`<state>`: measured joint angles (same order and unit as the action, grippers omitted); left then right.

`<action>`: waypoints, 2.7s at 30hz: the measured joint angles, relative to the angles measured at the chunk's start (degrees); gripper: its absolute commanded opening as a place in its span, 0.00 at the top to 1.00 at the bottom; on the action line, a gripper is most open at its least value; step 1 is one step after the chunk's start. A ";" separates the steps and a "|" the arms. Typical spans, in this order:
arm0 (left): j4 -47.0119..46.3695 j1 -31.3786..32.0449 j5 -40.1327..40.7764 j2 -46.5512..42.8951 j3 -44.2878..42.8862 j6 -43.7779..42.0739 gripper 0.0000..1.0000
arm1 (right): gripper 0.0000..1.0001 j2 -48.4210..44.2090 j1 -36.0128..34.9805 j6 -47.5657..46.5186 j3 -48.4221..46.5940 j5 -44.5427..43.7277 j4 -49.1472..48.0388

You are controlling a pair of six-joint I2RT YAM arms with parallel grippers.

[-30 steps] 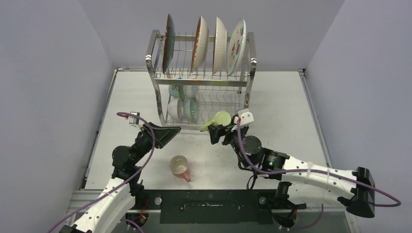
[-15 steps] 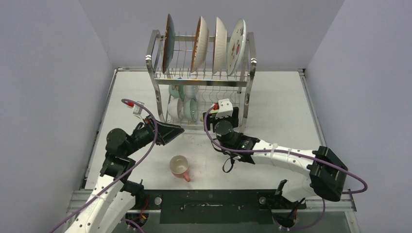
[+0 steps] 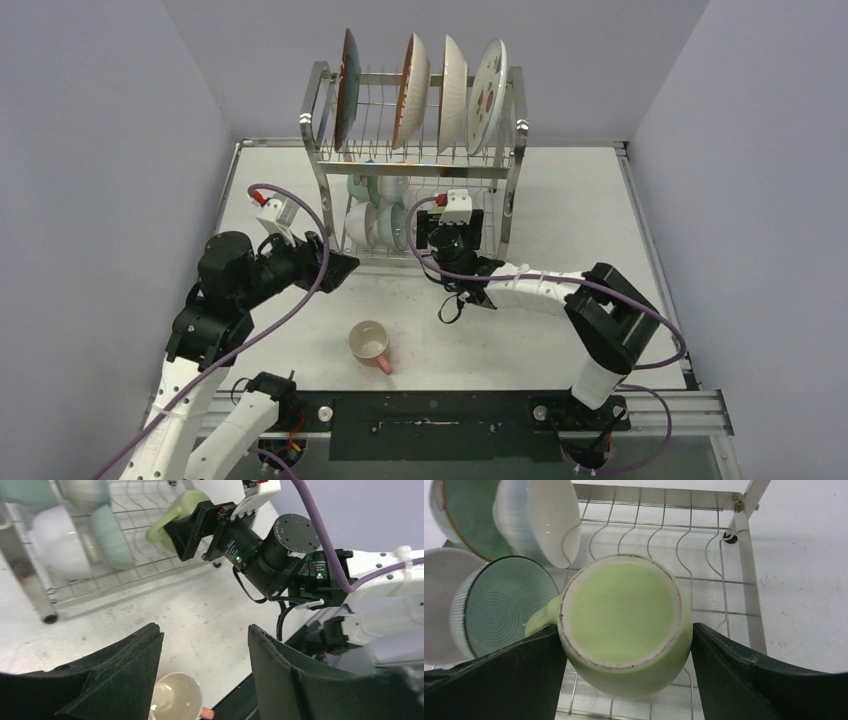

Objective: Load the mixed dishes into the dish rack
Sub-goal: Turn the cup upside down in the dish rack.

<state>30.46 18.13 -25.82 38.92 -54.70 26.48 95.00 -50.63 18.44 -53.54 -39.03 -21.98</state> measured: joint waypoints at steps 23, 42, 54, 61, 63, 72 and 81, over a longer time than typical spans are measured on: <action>6.27 3.96 18.38 -2.43 5.11 -13.79 0.40 | 0.69 20.02 10.60 5.05 -16.04 6.60 -5.07; 6.27 5.46 21.38 -4.17 5.49 -14.34 0.40 | 0.00 28.26 13.11 5.68 -27.28 6.93 -4.09; 6.27 5.46 21.55 -4.37 5.49 -14.73 0.40 | 0.00 28.15 12.26 4.81 -27.08 6.45 -4.22; 6.27 5.49 21.55 -4.42 5.49 -14.73 0.40 | 0.00 25.73 10.14 3.67 -23.98 4.94 -4.66; 6.29 5.46 21.55 -4.44 5.49 -14.73 0.40 | 0.00 24.68 9.60 3.50 -22.97 4.52 -4.98; 6.32 5.46 21.55 -4.63 5.51 -14.73 0.40 | 0.00 21.00 9.29 3.30 -19.26 2.99 -6.01; 6.36 5.49 21.55 -4.63 5.51 -14.73 0.40 | 0.00 16.85 9.11 4.94 -13.22 3.67 -7.32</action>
<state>36.82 23.62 -4.27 34.28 -49.19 11.75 111.85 -41.52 23.38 -66.76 -35.35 -29.30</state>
